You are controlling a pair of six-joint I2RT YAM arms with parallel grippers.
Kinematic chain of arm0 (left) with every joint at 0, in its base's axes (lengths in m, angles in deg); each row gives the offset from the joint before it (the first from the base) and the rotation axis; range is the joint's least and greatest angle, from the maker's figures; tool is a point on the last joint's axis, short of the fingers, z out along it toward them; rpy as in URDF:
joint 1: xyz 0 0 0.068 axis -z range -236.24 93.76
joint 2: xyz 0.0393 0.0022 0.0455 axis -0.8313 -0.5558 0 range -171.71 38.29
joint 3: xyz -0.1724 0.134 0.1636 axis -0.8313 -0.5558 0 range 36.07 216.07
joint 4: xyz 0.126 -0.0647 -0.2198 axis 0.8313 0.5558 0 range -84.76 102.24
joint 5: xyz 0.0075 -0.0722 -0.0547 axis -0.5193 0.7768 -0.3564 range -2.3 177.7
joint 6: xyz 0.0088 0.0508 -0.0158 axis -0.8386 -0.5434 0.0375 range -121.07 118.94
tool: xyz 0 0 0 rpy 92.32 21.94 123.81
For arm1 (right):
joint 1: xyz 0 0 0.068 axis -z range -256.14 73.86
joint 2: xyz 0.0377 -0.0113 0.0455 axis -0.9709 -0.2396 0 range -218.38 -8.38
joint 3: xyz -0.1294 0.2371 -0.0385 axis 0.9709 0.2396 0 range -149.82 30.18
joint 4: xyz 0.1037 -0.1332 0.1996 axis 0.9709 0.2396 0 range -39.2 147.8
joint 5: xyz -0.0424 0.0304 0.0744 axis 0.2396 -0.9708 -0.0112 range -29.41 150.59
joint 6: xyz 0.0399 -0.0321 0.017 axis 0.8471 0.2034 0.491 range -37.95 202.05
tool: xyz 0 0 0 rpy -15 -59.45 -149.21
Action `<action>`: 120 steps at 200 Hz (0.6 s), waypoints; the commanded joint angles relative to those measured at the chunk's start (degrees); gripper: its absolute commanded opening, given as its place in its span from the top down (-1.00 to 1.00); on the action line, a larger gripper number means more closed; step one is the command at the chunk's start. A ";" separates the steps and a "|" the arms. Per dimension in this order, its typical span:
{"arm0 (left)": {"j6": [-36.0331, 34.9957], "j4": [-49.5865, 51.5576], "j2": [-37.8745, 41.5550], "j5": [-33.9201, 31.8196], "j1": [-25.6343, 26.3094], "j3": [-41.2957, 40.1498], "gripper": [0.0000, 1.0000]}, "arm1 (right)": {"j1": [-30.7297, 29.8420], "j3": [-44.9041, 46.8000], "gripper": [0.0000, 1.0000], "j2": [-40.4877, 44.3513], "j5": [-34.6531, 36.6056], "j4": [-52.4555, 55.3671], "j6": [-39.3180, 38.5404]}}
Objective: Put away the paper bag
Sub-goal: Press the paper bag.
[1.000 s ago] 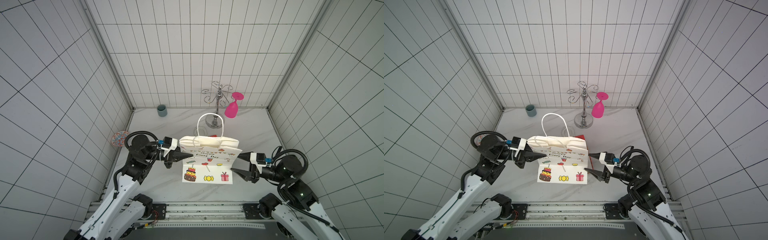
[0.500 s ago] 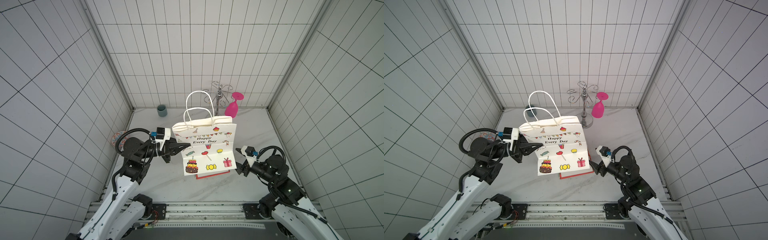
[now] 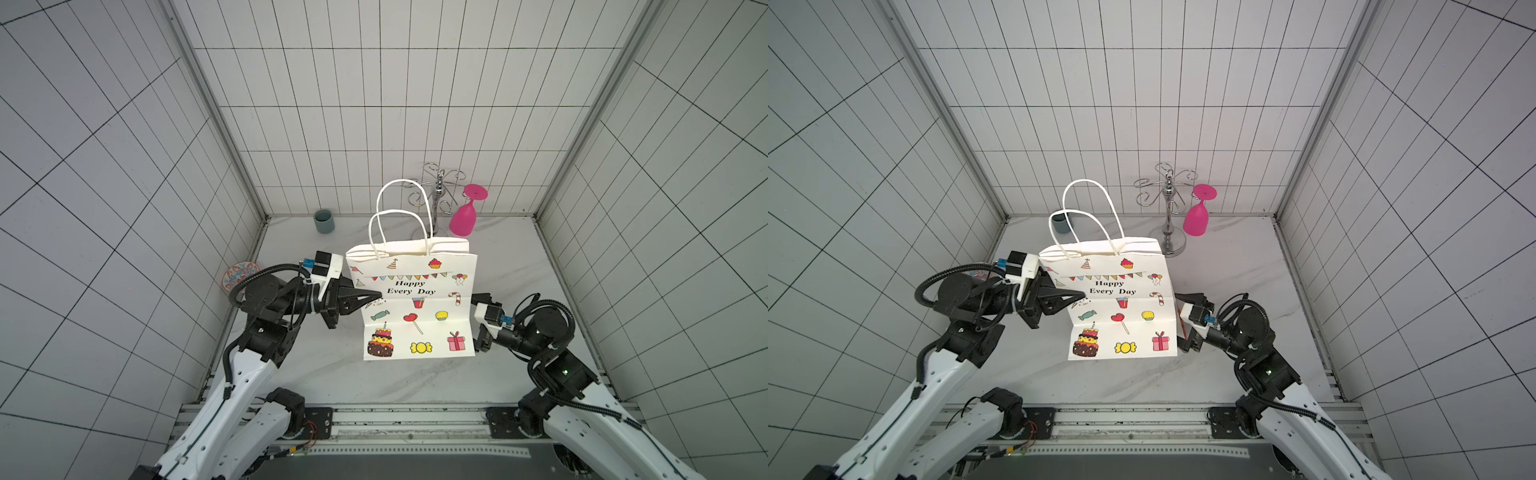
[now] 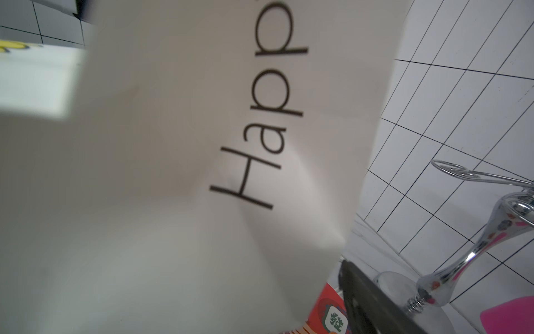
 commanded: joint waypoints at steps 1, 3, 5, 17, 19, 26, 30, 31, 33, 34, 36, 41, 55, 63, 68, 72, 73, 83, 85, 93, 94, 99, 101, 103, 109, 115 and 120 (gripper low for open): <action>-5.33 6.56 -0.26 2.27 0.85 1.34 1.00 | -0.35 -4.27 -0.73 1.02 -3.75 0.33 -2.61; -5.75 6.95 -0.26 2.29 0.89 1.43 1.00 | -0.40 -4.38 -0.73 1.06 -3.98 0.53 -2.58; -6.03 7.33 -0.28 2.33 0.95 1.45 1.00 | -0.43 -4.54 -0.74 1.14 -4.25 0.70 -2.57; -6.80 8.03 -0.67 2.48 1.17 1.47 1.00 | -0.44 -5.50 -0.75 1.28 -6.60 1.88 -2.19; -6.80 8.02 -0.75 2.43 1.21 1.46 1.00 | -0.38 -5.68 -0.75 1.26 -7.13 2.11 -2.10; -7.02 8.12 -0.96 2.30 1.26 1.42 1.00 | -0.49 -6.30 -0.75 1.11 -9.03 2.70 -1.75; -7.06 8.11 -1.13 2.29 1.26 1.38 1.00 | -0.50 -6.58 -0.74 1.00 -9.93 2.72 -1.45; -7.06 8.11 -1.14 2.29 1.30 1.37 1.00 | -0.51 -6.61 -0.74 0.95 -10.15 2.66 -1.35; -7.11 8.13 -1.22 2.29 1.34 1.37 1.00 | -0.57 -6.68 -0.74 0.81 -10.61 2.54 -1.21; -7.13 8.12 -1.28 2.29 1.34 1.37 1.00 | -0.59 -6.71 -0.73 0.81 -10.76 2.48 -1.05; -7.12 8.11 -1.30 2.29 1.35 1.37 1.00 | -0.61 -6.77 -0.72 0.77 -11.15 2.26 -0.74; -7.23 8.11 -1.54 2.33 1.43 1.37 1.00 | -0.69 -6.82 -0.70 0.58 -12.10 1.64 -0.05; -7.79 8.27 -1.85 2.14 1.45 1.30 1.00 | -1.05 -7.08 -0.63 0.25 -13.97 0.40 1.04; -8.01 8.28 -1.95 1.90 1.52 1.29 1.00 | -1.38 -7.22 -0.58 0.04 -14.38 -0.49 1.78; -8.10 8.33 -2.02 1.76 1.52 1.22 1.00 | -1.56 -7.30 -0.53 -0.06 -14.50 -0.69 1.83; -8.25 8.42 -2.04 1.76 1.52 1.20 1.00 | -1.67 -7.39 -0.49 -0.07 -14.51 -0.81 1.91; -8.32 8.44 -2.04 1.76 1.52 1.20 1.00 | -1.71 -7.41 -0.48 -0.11 -14.51 -0.86 1.96; -8.85 9.03 -1.98 1.72 1.52 1.20 1.00 | -1.88 -7.35 -0.41 -0.06 -14.21 -1.47 2.24; -9.09 9.19 -1.98 1.75 1.52 1.20 1.00 | -1.92 -7.33 -0.38 -0.02 -14.13 -1.61 2.26; -9.63 9.83 -1.88 1.76 1.52 1.20 1.00 | -1.94 -7.17 -0.28 0.11 -13.63 -2.08 2.48; -9.67 9.85 -1.87 1.76 1.52 1.15 1.00 | -1.94 -7.17 -0.27 0.15 -13.54 -2.11 2.51; -9.94 10.04 -1.78 1.76 1.52 1.13 1.00 | -1.94 -6.98 -0.19 0.18 -13.18 -2.37 2.61; -10.02 10.13 -1.71 1.76 1.52 1.11 1.00 | -1.94 -6.93 -0.17 0.28 -13.01 -2.40 2.62; -10.11 10.19 -1.70 1.76 1.52 1.15 1.00 | -1.94 -6.98 -0.14 0.29 -12.84 -2.41 2.62; -10.44 10.52 -1.43 1.76 1.52 1.02 1.00 | -1.94 -6.87 -0.06 0.42 -12.31 -2.20 2.45; -10.81 10.79 -1.27 1.85 1.50 1.02 1.00 | -1.94 -6.81 0.05 0.53 -11.58 -1.81 2.13; -11.11 11.11 -1.11 1.85 1.52 1.02 1.00 | -1.94 -6.75 0.13 0.68 -10.79 -1.31 1.86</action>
